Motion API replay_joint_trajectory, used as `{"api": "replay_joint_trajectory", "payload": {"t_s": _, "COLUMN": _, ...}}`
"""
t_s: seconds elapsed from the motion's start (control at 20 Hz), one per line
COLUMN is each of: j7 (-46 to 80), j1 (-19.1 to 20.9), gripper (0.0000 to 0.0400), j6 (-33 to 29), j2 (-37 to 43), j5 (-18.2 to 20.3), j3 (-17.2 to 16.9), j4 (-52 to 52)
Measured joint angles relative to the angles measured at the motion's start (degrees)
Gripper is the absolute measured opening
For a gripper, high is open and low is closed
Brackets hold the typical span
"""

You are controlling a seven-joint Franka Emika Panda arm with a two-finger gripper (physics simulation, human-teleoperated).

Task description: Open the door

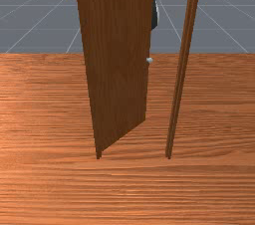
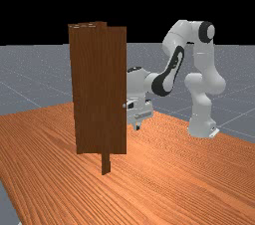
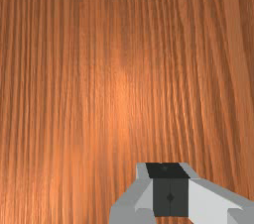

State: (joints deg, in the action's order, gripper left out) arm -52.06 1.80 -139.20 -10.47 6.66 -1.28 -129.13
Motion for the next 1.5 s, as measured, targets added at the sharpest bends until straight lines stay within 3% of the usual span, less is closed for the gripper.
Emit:
{"api": "replay_joint_trajectory", "payload": {"t_s": 0.05, "j7": 0.57, "j1": -1.02, "gripper": 0.0001, "j6": -2.24, "j2": 2.69, "j5": -7.13, "j3": -0.85, "j4": -3.81}}
{"api": "replay_joint_trajectory", "payload": {"t_s": 0.2, "j7": 18.33, "j1": -2.66, "gripper": 0.0000, "j6": -2.48, "j2": 4.42, "j5": -7.58, "j3": -1.05, "j4": -6.06}}
{"api": "replay_joint_trajectory", "payload": {"t_s": 0.4, "j7": 48.15, "j1": -9.71, "gripper": 0.0000, "j6": -1.19, "j2": 2.75, "j5": -8.27, "j3": 2.35, "j4": -3.57}}
{"api": "replay_joint_trajectory", "payload": {"t_s": 0.55, "j7": 40.15, "j1": -12.91, "gripper": 0.0000, "j6": -0.82, "j2": 1.36, "j5": -9.14, "j3": 5.24, "j4": -1.62}}
{"api": "replay_joint_trajectory", "payload": {"t_s": 0.65, "j7": 37.29, "j1": -13.34, "gripper": 0.0000, "j6": -0.79, "j2": 1.12, "j5": -9.26, "j3": 5.82, "j4": -1.28}}
{"api": "replay_joint_trajectory", "payload": {"t_s": 0.75, "j7": 37.29, "j1": -13.90, "gripper": 0.0000, "j6": 1.50, "j2": -1.91, "j5": -11.96, "j3": 5.25, "j4": 3.38}}
{"api": "replay_joint_trajectory", "payload": {"t_s": 0.9, "j7": 37.16, "j1": -15.50, "gripper": 0.0000, "j6": 12.64, "j2": -17.49, "j5": -15.72, "j3": 2.50, "j4": 28.63}}
{"api": "replay_joint_trajectory", "payload": {"t_s": 1.0, "j7": 35.13, "j1": -15.55, "gripper": 0.0000, "j6": 21.18, "j2": -29.62, "j5": -15.81, "j3": 1.31, "j4": 49.40}}
{"api": "replay_joint_trajectory", "payload": {"t_s": 1.05, "j7": 34.90, "j1": -15.57, "gripper": 0.0000, "j6": 23.53, "j2": -32.91, "j5": -16.01, "j3": 0.90, "j4": 54.94}}
{"api": "replay_joint_trajectory", "payload": {"t_s": 1.15, "j7": 33.19, "j1": -14.17, "gripper": 0.0000, "j6": 21.22, "j2": -31.53, "j5": -14.74, "j3": 1.86, "j4": 51.89}}
{"api": "replay_joint_trajectory", "payload": {"t_s": 1.2, "j7": 26.16, "j1": -11.54, "gripper": 0.0000, "j6": 18.90, "j2": -30.03, "j5": -12.57, "j3": 4.16, "j4": 49.22}}
{"api": "replay_joint_trajectory", "payload": {"t_s": 1.4, "j7": -8.26, "j1": -4.16, "gripper": 0.0000, "j6": 14.95, "j2": -26.46, "j5": -13.73, "j3": 10.55, "j4": 42.63}}
{"api": "replay_joint_trajectory", "payload": {"t_s": 1.5, "j7": -18.59, "j1": -2.11, "gripper": 0.0000, "j6": 14.54, "j2": -25.00, "j5": -13.19, "j3": 12.50, "j4": 40.20}}
